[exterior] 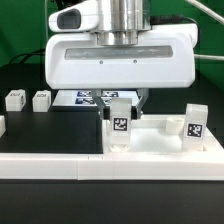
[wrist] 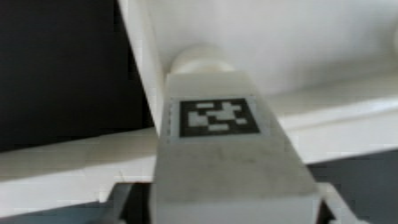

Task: Assemble square table

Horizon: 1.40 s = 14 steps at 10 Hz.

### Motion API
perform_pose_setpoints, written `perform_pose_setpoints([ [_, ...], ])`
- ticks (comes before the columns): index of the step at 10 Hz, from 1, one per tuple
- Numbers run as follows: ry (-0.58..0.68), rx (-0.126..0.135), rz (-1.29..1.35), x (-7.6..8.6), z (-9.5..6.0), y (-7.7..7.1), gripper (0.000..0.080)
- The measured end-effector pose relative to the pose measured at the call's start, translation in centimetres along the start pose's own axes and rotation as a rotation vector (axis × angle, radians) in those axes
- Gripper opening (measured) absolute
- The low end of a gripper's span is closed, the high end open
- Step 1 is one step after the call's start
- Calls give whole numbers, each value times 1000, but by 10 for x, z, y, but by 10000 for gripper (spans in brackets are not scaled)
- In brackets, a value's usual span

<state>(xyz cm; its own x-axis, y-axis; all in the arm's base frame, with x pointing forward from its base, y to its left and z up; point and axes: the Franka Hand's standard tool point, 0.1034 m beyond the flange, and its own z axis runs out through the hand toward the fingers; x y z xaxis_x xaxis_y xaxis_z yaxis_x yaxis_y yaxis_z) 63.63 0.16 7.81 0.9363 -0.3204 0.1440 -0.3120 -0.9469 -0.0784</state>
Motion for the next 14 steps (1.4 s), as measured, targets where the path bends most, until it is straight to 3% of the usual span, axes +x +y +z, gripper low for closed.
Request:
perform_pose_setpoints([
  [3, 53, -33, 432, -4, -1, 6, 291],
  [6, 106, -38, 828, -10, -2, 10, 292],
  [8, 42, -11, 1041, -9, -2, 19, 293],
  [11, 34, -7, 1088, -11, -1, 19, 293],
  [12, 33, -8, 1066, -11, 0, 19, 476],
  [13, 34, -8, 1060, -11, 0, 18, 590],
  [14, 64, 1, 851, -11, 1, 14, 590],
])
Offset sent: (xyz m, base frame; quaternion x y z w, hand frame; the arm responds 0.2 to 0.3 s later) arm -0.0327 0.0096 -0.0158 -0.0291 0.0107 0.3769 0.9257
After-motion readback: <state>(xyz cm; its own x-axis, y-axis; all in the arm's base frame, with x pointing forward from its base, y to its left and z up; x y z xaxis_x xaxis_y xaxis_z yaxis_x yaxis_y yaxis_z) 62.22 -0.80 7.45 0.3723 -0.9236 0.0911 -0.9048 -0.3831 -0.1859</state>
